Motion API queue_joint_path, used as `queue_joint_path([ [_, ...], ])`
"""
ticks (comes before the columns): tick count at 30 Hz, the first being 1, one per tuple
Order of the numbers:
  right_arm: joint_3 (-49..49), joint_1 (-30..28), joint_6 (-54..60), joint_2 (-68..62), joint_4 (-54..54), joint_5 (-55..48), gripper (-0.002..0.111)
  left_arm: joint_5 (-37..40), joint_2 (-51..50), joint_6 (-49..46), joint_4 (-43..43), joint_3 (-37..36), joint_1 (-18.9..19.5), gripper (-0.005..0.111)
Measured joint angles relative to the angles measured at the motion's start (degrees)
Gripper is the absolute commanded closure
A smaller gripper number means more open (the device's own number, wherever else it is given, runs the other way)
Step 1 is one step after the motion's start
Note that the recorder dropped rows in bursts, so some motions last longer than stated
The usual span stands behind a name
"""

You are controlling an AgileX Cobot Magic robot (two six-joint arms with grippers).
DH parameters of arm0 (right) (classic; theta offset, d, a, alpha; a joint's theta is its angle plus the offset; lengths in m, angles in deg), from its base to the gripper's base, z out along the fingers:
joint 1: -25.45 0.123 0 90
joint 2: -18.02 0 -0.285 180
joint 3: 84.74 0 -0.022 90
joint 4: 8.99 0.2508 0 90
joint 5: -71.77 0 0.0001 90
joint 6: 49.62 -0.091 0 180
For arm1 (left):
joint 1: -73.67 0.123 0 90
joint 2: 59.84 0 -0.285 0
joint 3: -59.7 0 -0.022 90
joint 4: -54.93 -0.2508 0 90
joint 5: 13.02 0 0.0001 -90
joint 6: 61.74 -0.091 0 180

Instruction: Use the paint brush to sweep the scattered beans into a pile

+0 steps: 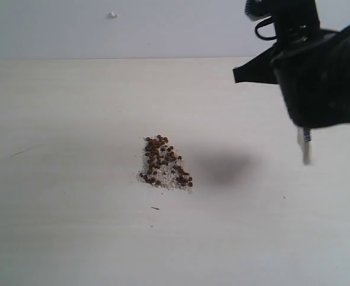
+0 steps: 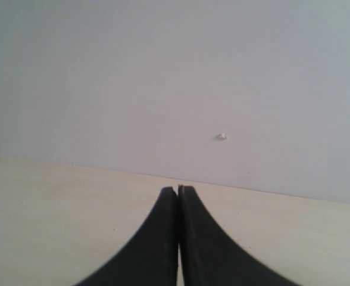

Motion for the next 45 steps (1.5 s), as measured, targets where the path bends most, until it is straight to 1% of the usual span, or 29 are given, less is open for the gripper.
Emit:
queue_joint_path([
  [2,2.16,4.24,-8.13,-1.28,-5.10,-2.96,0.108,0.00,0.00,0.00,0.00,0.00,0.00,0.107],
  [5,4.79,10.37,-16.99,-3.77,-7.55,-9.13,0.108,0.00,0.00,0.00,0.00,0.00,0.00,0.107],
  [9,5.11,16.77,-20.62,-8.21,-8.46,-13.94,0.108,0.00,0.00,0.00,0.00,0.00,0.00,0.107],
  [13,5.11,20.44,-21.22,-13.03,-8.85,-14.47,0.108,0.00,0.00,0.00,0.00,0.00,0.00,0.107],
  [18,2.50,21.11,-21.33,-17.46,-8.85,-14.02,0.108,0.00,0.00,0.00,0.00,0.00,0.00,0.107],
  [28,-7.15,21.11,-21.33,-21.05,-8.85,-7.47,0.108,0.00,0.00,0.00,0.00,0.00,0.00,0.107],
  [41,-16.18,21.11,-21.23,-25.46,-7.59,-5.45,0.108,0.00,0.00,0.00,0.00,0.00,0.00,0.107],
  [45,-17.12,21.11,-21.23,-25.54,-6.66,-7.67,0.108,0.00,0.00,0.00,0.00,0.00,-0.27,0.107],
])
